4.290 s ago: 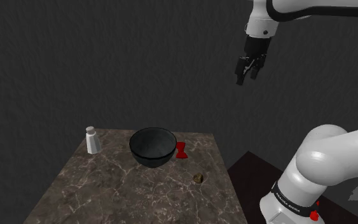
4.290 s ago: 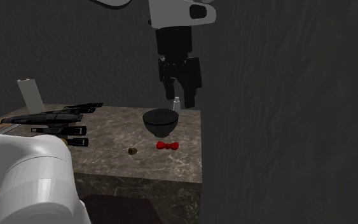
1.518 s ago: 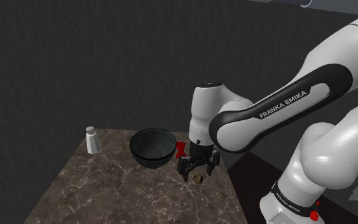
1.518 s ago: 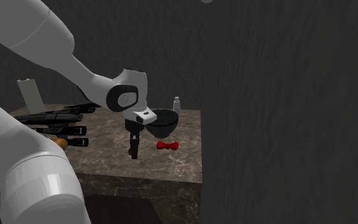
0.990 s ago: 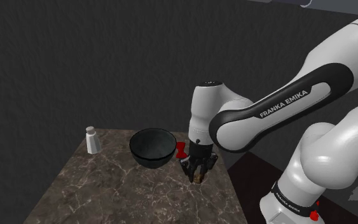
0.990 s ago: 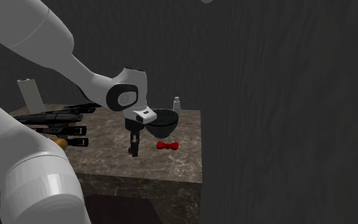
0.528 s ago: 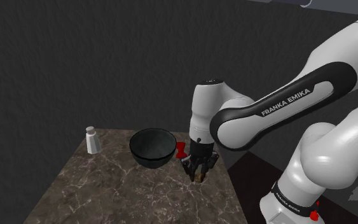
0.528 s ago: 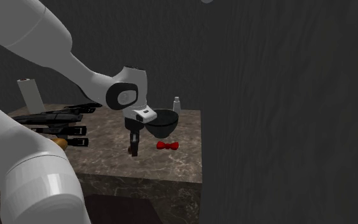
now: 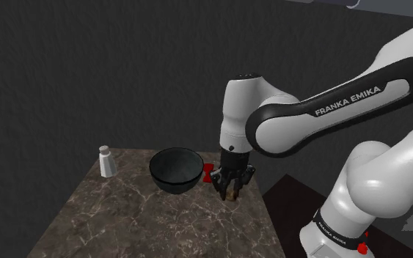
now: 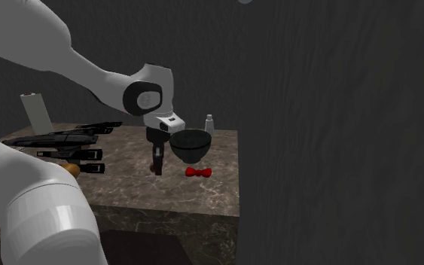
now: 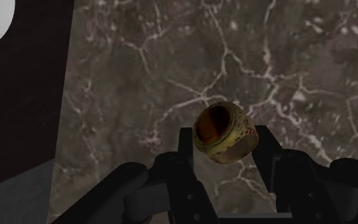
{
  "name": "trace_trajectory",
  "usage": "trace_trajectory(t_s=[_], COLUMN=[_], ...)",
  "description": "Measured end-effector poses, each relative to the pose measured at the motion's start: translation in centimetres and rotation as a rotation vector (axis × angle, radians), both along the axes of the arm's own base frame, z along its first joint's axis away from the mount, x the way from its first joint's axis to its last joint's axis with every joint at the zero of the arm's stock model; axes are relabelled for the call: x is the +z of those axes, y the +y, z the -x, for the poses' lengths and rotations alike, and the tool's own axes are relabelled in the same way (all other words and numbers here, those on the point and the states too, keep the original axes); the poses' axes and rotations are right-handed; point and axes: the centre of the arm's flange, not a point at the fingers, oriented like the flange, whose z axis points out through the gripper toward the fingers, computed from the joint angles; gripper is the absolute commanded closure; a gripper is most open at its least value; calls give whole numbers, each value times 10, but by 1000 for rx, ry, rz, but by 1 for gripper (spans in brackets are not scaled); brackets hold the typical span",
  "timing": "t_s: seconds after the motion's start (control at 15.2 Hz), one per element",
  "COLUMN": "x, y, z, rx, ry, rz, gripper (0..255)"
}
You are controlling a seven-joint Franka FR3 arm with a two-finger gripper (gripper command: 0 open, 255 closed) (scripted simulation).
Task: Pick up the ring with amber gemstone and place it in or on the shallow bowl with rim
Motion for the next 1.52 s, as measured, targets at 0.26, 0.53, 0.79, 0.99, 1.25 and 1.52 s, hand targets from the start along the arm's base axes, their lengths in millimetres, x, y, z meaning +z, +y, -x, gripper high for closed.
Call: trace_trajectory(t_s=[0.26,0.53,0.79,0.99,1.25,1.52], x=[22,42,63,79,100,119], y=[-1,0,0,-1,-1,-1], z=[0,2,0,0,2,1], rx=[0,0,0,0,0,0], ry=[0,0,0,0,0,0], rz=[0,0,0,0,0,0], gripper=[255,255,255,255,255,255])
